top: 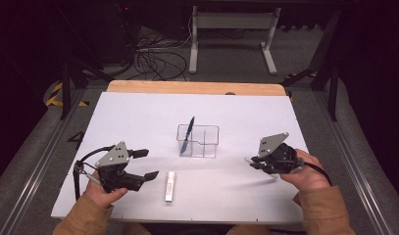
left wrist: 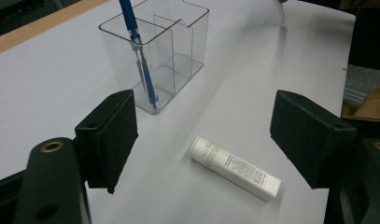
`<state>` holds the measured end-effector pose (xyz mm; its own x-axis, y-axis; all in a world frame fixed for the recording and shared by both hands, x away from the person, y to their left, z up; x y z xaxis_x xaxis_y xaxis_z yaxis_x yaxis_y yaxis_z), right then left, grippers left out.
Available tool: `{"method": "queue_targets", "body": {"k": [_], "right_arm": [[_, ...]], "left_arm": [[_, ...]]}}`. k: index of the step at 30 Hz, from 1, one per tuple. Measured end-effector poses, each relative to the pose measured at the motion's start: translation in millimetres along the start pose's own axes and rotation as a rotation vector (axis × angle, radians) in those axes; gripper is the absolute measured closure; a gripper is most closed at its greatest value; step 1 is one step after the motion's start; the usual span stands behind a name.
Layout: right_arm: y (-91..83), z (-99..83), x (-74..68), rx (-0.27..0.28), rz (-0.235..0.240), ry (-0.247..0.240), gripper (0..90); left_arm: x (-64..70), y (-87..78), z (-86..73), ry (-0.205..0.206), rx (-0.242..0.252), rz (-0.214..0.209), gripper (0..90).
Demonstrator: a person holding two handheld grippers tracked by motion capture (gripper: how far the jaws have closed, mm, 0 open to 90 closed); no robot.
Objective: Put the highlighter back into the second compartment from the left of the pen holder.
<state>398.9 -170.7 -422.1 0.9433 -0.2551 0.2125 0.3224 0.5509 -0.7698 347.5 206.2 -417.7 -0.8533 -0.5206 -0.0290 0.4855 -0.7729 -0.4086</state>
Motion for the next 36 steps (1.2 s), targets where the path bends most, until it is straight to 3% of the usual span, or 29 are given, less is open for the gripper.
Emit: {"method": "queue_targets", "body": {"k": [9, 17, 24, 36], "right_arm": [[-9.3, 10.1, 3.5, 0.080, 0.006, 0.128, 78.4], [-15.7, 21.5, 4.8, 0.164, -0.011, 0.189, 78.3], [-25.9, 31.7, 9.0, 0.260, -0.063, 0.249, 78.3], [-35.5, 40.7, 11.1, 0.348, -0.084, 0.276, 78.3]], "left_arm": [[0.0, 0.1, 0.0, 0.001, -0.001, 0.001, 24.3], [0.0, -0.2, 0.2, 0.001, 0.001, 0.001, 24.3], [-0.2, -0.5, 0.4, 0.001, 0.003, 0.002, 24.3], [-0.3, -0.2, 0.3, -0.004, 0.003, 0.000, 24.3]]}}
Point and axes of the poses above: each handheld gripper's, and its own axes: y roughly forward along the jaws, z roughly out of its top, x roughly to its right, the point moved 6 cm from there along y, roughly forward along the jaws, and after that the axes turned 6 degrees about x, right-handed, at the moved point
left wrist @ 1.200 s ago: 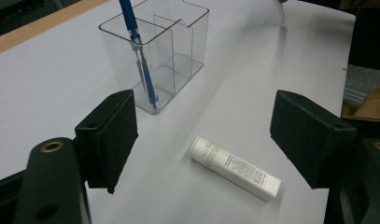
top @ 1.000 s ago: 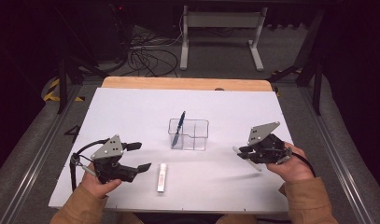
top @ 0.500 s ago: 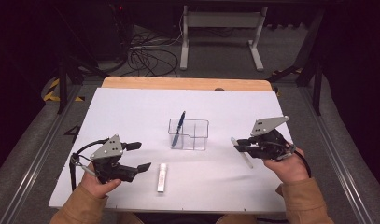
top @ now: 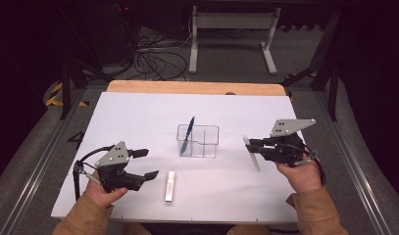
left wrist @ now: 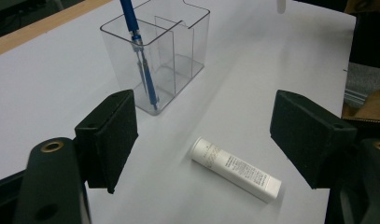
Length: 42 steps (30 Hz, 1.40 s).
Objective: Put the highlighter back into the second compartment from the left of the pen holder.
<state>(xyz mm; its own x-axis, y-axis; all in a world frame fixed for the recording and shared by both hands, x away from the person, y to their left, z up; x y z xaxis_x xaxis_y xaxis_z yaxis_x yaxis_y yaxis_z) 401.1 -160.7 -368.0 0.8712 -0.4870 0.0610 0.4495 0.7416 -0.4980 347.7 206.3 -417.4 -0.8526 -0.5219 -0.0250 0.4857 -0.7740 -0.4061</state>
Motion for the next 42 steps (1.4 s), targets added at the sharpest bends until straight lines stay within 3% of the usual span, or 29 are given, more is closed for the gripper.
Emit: {"method": "queue_targets", "body": {"k": [7, 13, 20, 28, 42], "right_arm": [[1.3, 18.3, -0.9, 0.016, 0.004, -0.019, 78.3], [4.0, 34.1, -0.9, 0.049, 0.015, -0.006, 78.3], [5.2, 51.5, 0.2, 0.127, 0.042, 0.018, 78.3], [11.3, 67.1, 3.5, 0.188, 0.047, 0.028, 78.2], [26.1, 87.3, 8.2, 0.332, 0.052, 0.095, 78.2]], "left_arm": [[-0.8, 0.8, 0.2, 0.005, -0.001, 0.007, 24.3], [-0.8, -0.6, 0.3, 0.005, 0.001, 0.002, 24.3], [-0.9, -0.5, 0.1, 0.003, 0.001, 0.004, 24.3], [-1.0, -0.4, 0.1, 0.005, -0.001, 0.007, 24.3], [-0.8, -0.5, -0.1, 0.003, -0.001, 0.005, 24.2]]}}
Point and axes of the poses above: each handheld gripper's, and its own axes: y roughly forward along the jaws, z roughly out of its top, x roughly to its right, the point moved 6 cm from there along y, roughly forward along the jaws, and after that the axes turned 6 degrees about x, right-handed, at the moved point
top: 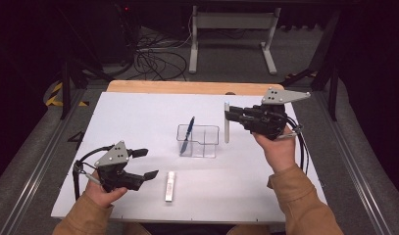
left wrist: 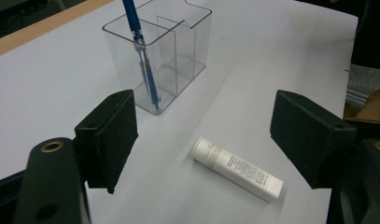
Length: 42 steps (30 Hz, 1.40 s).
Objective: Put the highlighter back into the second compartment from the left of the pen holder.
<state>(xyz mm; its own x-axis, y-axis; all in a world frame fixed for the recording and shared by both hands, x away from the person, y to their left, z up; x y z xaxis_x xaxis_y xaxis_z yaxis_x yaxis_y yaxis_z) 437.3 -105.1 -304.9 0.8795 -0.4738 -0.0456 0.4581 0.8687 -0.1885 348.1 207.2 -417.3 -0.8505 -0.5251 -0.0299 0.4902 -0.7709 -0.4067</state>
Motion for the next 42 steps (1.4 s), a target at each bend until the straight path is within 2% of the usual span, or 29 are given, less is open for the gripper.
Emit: {"method": "queue_targets", "body": {"k": [4, 13, 20, 30, 42], "right_arm": [[8.8, 0.5, 1.8, 0.038, 0.005, 0.026, 78.2], [30.1, -4.2, 4.8, 0.081, 0.017, 0.092, 78.1], [43.6, -9.0, 6.0, 0.108, 0.014, 0.099, 78.1], [61.8, -19.9, 5.7, 0.121, 0.014, 0.129, 78.0], [80.5, -35.6, 6.9, 0.091, -0.010, 0.140, 77.7]], "left_arm": [[-0.2, -0.2, 0.1, 0.001, -0.001, 0.000, 24.2], [-0.5, -0.3, 0.4, 0.003, 0.000, -0.002, 24.2], [-0.5, 0.7, 0.9, -0.002, 0.004, -0.005, 24.2], [-1.1, 1.9, 1.9, 0.000, 0.004, -0.010, 24.2], [-1.8, 4.2, 3.4, 0.008, 0.005, -0.014, 24.3]]}}
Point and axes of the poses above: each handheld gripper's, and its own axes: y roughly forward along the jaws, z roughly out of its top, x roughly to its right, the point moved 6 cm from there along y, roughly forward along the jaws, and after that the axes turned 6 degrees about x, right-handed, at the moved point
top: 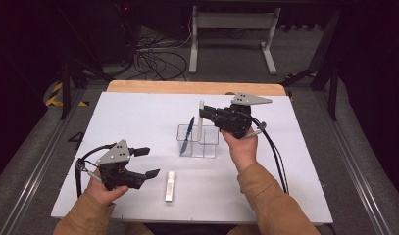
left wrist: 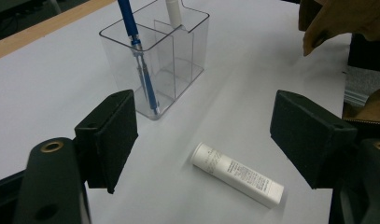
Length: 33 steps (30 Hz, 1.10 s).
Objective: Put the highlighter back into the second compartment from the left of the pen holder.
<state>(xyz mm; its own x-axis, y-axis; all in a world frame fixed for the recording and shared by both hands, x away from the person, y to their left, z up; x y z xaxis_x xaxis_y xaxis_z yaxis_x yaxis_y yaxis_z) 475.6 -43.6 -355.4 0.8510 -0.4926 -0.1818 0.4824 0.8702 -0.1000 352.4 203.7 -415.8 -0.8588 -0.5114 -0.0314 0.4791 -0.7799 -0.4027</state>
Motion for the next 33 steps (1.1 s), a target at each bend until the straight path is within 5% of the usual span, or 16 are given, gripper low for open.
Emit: {"method": "queue_targets", "body": {"k": [5, 10, 19, 26, 33], "right_arm": [[3.1, -6.7, 2.5, -0.008, -0.010, 0.003, 74.4], [0.1, -8.2, 6.3, 0.006, -0.014, 0.032, 51.2], [-20.6, -6.3, -3.2, 0.011, -0.049, -0.065, 11.5], [-41.1, -2.3, -12.4, 0.030, -0.046, -0.103, 5.8], [-54.8, -7.8, -16.6, -0.011, -0.047, -0.140, 5.9]], "left_arm": [[0.5, 0.7, -0.3, -0.007, -0.001, -0.005, 24.2], [-0.1, -0.1, 0.0, 0.001, 0.000, 0.001, 24.2], [1.2, 0.9, -0.1, -0.008, -0.002, 0.003, 24.1], [1.8, 0.8, 1.0, -0.009, -0.002, 0.015, 23.9], [3.1, 0.6, 1.0, -0.018, -0.004, 0.022, 23.7]]}}
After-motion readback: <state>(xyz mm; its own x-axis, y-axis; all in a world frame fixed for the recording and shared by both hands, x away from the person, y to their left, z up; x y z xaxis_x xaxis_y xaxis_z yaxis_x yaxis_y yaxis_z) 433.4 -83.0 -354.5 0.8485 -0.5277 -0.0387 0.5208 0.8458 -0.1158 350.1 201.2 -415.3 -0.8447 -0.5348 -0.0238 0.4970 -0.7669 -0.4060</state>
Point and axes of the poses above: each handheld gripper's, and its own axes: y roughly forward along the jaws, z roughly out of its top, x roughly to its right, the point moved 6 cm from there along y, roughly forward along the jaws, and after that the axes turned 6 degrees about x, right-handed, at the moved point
